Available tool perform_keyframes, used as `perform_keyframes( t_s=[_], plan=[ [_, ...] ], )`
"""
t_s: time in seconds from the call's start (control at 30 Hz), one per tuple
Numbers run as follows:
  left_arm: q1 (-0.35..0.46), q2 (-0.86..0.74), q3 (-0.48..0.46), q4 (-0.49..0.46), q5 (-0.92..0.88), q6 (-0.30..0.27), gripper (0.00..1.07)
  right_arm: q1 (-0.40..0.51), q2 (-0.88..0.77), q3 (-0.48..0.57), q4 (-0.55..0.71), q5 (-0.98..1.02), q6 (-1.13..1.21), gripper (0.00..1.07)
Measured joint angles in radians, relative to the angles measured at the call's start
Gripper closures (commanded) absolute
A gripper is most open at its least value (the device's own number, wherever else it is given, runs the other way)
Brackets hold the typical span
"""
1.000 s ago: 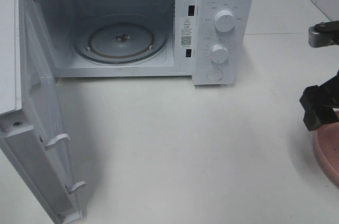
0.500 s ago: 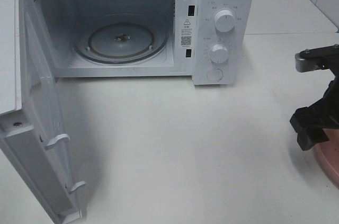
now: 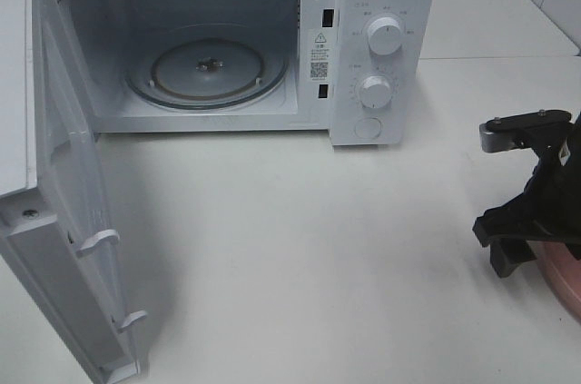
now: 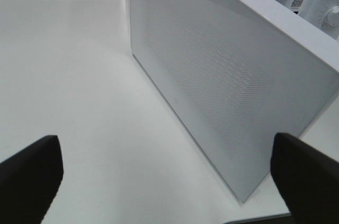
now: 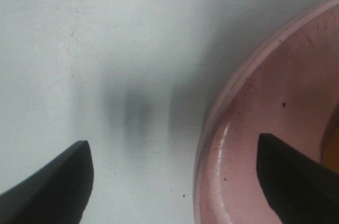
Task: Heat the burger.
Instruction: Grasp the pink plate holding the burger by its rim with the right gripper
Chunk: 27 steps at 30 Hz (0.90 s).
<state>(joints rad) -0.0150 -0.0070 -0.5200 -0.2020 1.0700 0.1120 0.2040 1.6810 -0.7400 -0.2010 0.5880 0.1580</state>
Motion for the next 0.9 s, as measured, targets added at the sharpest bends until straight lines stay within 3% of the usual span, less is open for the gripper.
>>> perform_keyframes(
  t_s=[0.43,0.5,0.53,0.57,0.6,0.63,0.67,0.7,0.77,0.8,0.9],
  plan=[
    [0.0,0.0,0.0,0.0,0.0,0.0,0.07,0.0,0.1,0.001,-0.02,-0.031,0.007,0.37],
    [0.0,0.0,0.0,0.0,0.0,0.0,0.07,0.0,0.107,0.001,-0.024,-0.035,0.022,0.43],
    [0.0,0.0,0.0,0.0,0.0,0.0,0.07,0.0,0.107,0.001,-0.034,-0.035,0.032,0.51],
    [0.0,0.0,0.0,0.0,0.0,0.0,0.07,0.0,0.107,0.001,-0.034,-0.035,0.032,0.51],
    [0.0,0.0,0.0,0.0,0.0,0.0,0.07,0.0,0.107,0.001,-0.04,-0.035,0.038,0.57],
    [0.0,0.0,0.0,0.0,0.0,0.0,0.07,0.0,0.107,0.001,-0.062,-0.034,0.06,0.69],
    [0.0,0.0,0.0,0.0,0.0,0.0,0.07,0.0,0.107,0.001,-0.062,-0.034,0.06,0.69],
    [0.0,0.0,0.0,0.0,0.0,0.0,0.07,-0.001,0.108,0.001,-0.088,-0.03,0.087,0.81],
    [0.0,0.0,0.0,0.0,0.0,0.0,0.07,0.0,0.108,0.001,-0.102,-0.029,0.098,0.86],
    [0.0,0.0,0.0,0.0,0.0,0.0,0.07,0.0,0.108,0.001,-0.126,-0.023,0.12,0.96],
    [0.0,0.0,0.0,0.0,0.0,0.0,0.07,0.0,0.108,0.001,-0.141,-0.016,0.141,1.07]
  ],
)
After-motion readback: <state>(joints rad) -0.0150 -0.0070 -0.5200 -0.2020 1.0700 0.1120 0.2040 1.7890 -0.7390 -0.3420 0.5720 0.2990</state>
